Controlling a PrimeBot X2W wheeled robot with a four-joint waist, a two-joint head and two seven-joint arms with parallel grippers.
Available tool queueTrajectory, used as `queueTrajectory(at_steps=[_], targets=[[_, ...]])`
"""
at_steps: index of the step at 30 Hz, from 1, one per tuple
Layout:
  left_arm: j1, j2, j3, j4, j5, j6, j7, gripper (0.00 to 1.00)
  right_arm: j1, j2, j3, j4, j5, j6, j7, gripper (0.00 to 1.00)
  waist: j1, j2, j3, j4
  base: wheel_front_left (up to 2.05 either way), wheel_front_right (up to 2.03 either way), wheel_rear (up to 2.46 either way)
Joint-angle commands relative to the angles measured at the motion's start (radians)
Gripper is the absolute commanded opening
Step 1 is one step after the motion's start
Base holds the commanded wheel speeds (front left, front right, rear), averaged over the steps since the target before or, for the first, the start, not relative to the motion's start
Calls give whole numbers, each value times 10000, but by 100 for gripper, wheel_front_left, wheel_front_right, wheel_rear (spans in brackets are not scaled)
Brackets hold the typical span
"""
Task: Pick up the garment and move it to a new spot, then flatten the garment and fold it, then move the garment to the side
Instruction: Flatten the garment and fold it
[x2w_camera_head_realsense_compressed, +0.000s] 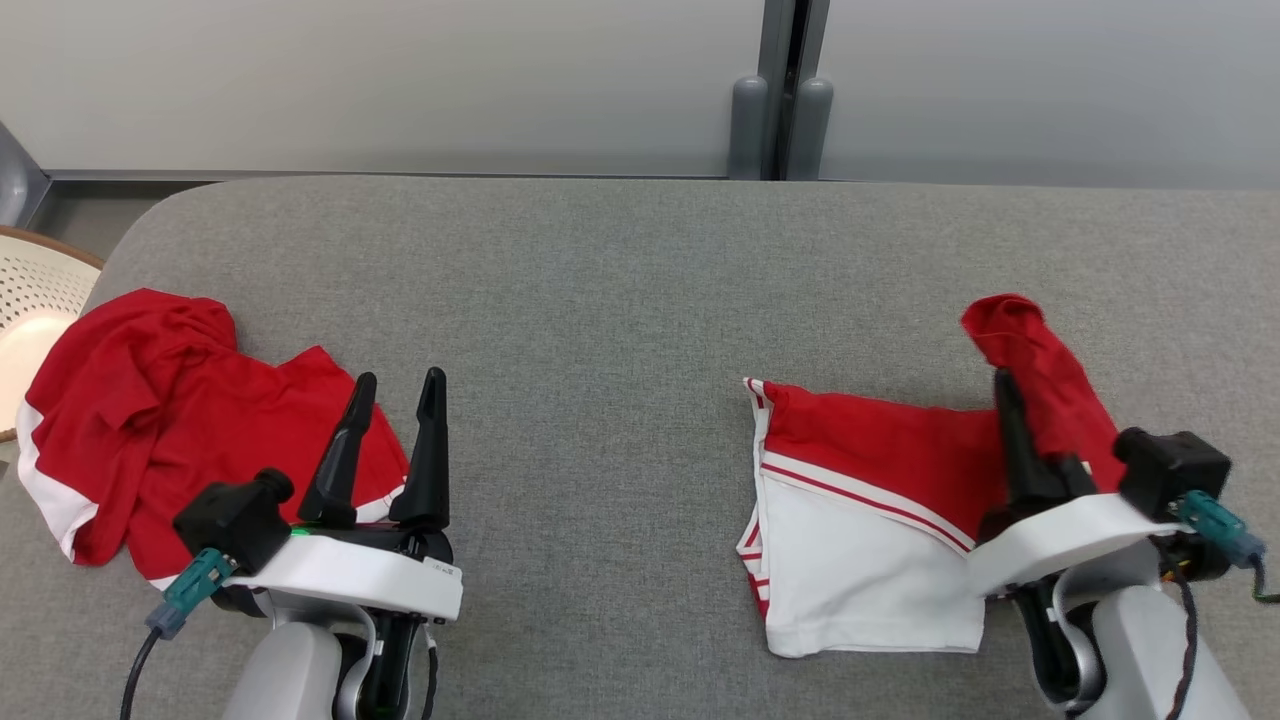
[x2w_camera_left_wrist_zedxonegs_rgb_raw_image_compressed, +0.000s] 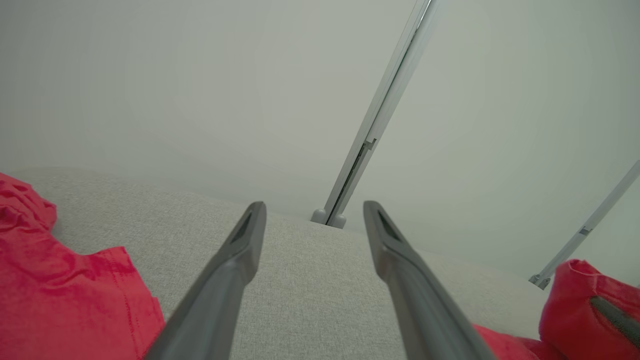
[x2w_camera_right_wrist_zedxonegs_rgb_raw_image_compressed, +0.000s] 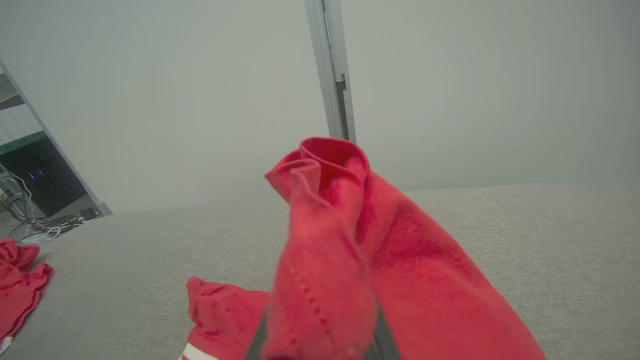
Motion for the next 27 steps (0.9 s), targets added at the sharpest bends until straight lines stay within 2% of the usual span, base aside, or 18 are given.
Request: queueTrajectory(at_steps=[1,7,16,17,18,19,27], targets=[[49,35,17,-27,-17,-12,1,100,94,53,131,-100,49,-4,57,0,0,-1,12,15,0,0,0],[12,37,-65,-7,-54,-12,2,100,350,412,1412,-230,-56,-4,408,0,0,-1,118,229,0,0,0],[-44,35,-143,42,-149,-12,2,100,325,587,2061,735,133,-4,69,0,0,-1,362,615,0,0,0],[-49,35,-141,50,-161,-12,2,100,313,594,2177,827,181,-4,51,18,0,-1,389,640,0,0,0],[-59,34,-144,53,-165,-12,2,100,296,598,2279,907,175,-4,20,81,0,-1,420,665,0,0,0],[-71,34,-149,65,-165,-12,1,100,283,600,2418,971,300,-4,-14,100,0,-1,444,688,0,0,0],[-143,34,-212,130,-238,-12,2,100,67,596,3859,1576,1441,-4,203,100,0,-1,519,745,0,0,0]])
